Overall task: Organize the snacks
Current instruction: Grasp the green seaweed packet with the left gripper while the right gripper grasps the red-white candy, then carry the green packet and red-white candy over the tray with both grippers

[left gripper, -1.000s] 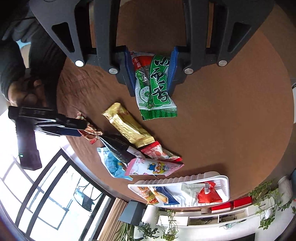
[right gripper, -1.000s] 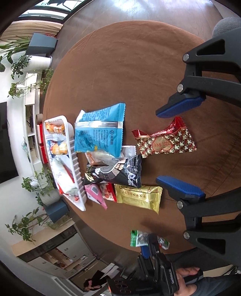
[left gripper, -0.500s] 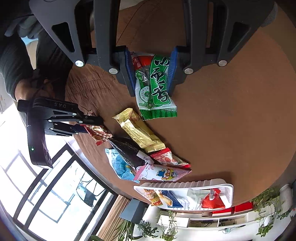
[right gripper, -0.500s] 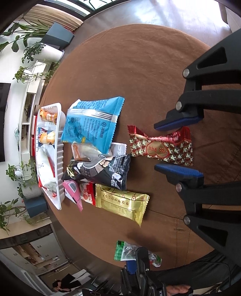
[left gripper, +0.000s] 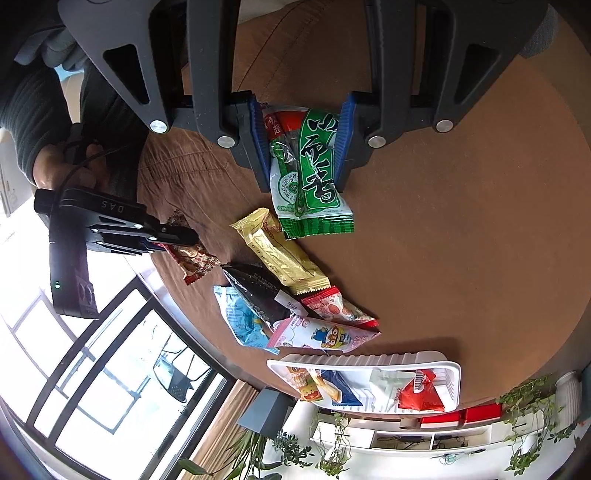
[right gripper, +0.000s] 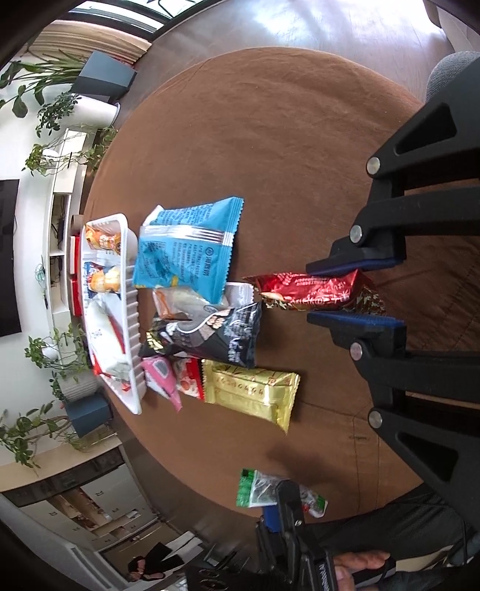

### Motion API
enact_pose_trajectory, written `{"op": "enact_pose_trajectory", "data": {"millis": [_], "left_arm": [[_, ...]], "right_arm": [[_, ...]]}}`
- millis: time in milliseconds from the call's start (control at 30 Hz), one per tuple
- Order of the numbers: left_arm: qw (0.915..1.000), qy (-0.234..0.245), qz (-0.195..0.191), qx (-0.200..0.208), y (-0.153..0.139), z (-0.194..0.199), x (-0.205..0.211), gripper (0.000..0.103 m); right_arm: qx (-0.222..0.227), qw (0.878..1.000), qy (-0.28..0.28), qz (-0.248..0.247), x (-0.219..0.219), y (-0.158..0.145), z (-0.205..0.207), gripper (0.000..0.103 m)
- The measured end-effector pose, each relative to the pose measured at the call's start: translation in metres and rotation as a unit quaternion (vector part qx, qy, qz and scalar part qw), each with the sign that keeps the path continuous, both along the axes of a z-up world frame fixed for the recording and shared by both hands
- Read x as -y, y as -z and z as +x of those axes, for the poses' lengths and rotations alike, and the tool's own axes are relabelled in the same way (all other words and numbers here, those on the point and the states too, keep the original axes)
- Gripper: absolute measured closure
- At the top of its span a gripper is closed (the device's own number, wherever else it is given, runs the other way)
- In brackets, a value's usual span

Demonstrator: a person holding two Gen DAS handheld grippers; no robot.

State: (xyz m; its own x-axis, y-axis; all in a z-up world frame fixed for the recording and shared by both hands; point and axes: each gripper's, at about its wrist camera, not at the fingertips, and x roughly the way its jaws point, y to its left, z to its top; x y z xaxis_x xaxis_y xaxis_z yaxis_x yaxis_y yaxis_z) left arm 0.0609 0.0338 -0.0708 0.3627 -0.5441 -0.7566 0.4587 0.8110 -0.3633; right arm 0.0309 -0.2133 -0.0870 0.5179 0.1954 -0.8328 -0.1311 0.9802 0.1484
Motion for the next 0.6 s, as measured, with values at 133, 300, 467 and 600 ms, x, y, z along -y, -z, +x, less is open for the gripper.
{"op": "enact_pose_trajectory", "data": {"millis": [133, 300, 467, 600], "left_arm": [[1.0000, -0.003, -0.006, 0.004, -0.005, 0.001, -0.002, 0.074], [0.9999, -0.006, -0.015, 0.005, -0.011, 0.004, -0.004, 0.074], [0.9997, -0.012, -0.017, 0.014, -0.020, 0.013, -0.007, 0.074], [0.9993, -0.018, -0.018, 0.028, -0.034, 0.027, -0.013, 0.074]], "right_arm": [[0.012, 0.999, 0.009, 0.030, 0.008, -0.012, 0.000, 0.085], [0.014, 0.999, 0.020, 0.048, 0.020, -0.014, 0.003, 0.086], [0.021, 0.997, 0.036, 0.057, 0.034, -0.020, 0.008, 0.086], [0.035, 0.996, 0.055, 0.064, 0.053, -0.032, 0.016, 0.086]]}}
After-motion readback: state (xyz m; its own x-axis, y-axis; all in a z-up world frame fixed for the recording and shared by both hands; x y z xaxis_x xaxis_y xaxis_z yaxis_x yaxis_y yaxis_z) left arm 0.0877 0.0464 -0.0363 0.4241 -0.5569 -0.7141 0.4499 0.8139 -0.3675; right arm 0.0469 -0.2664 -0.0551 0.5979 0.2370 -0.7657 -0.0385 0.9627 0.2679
